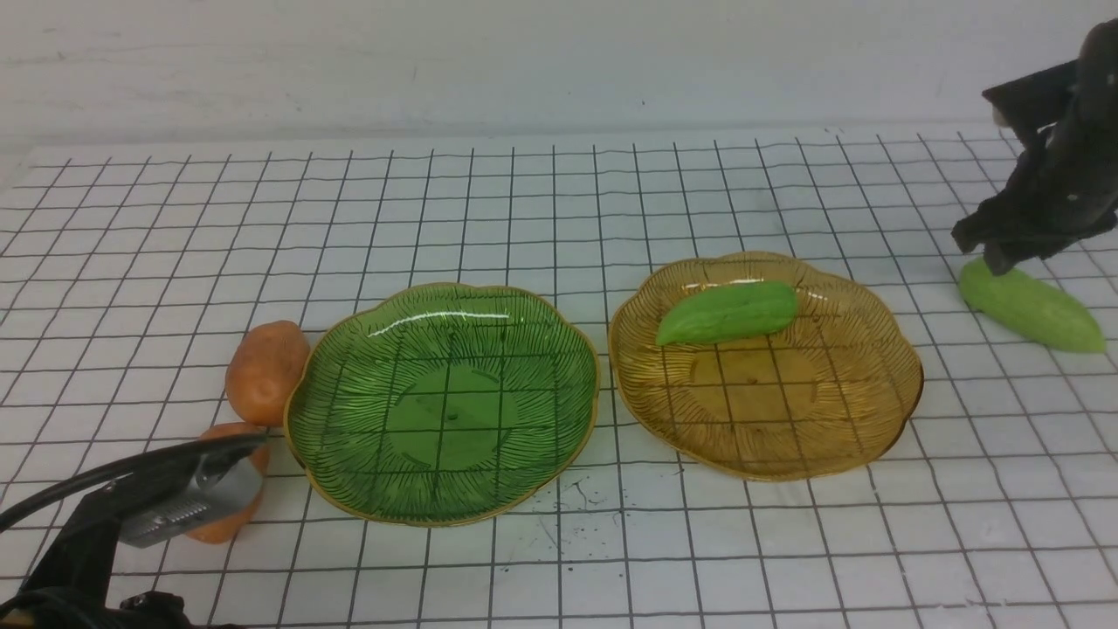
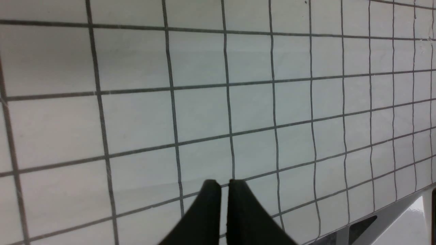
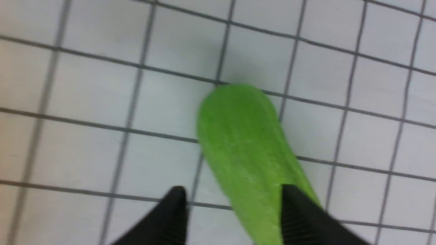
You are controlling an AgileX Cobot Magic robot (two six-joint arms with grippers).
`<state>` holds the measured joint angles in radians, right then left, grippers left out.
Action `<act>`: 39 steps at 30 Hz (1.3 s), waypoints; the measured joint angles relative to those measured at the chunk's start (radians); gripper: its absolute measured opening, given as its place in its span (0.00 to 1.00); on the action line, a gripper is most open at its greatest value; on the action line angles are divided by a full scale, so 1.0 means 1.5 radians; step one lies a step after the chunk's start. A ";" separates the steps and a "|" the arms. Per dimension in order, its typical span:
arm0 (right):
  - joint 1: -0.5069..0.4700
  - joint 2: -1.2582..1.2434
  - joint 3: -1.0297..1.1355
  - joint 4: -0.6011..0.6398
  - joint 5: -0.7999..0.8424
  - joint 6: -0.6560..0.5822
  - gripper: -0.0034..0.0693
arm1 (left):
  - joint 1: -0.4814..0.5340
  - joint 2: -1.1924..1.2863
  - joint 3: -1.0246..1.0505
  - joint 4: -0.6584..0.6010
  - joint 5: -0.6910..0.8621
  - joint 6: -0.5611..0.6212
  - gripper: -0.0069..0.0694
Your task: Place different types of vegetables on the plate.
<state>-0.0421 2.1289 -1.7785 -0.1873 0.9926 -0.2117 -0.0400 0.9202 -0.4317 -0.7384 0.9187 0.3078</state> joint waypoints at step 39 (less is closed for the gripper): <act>0.000 -0.099 -0.004 0.059 0.156 0.030 0.43 | 0.000 0.000 0.000 0.000 0.001 -0.001 0.11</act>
<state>-0.0421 1.9803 -1.7839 -0.0981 1.2260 -0.1665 -0.0400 0.9202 -0.4317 -0.7384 0.9197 0.3069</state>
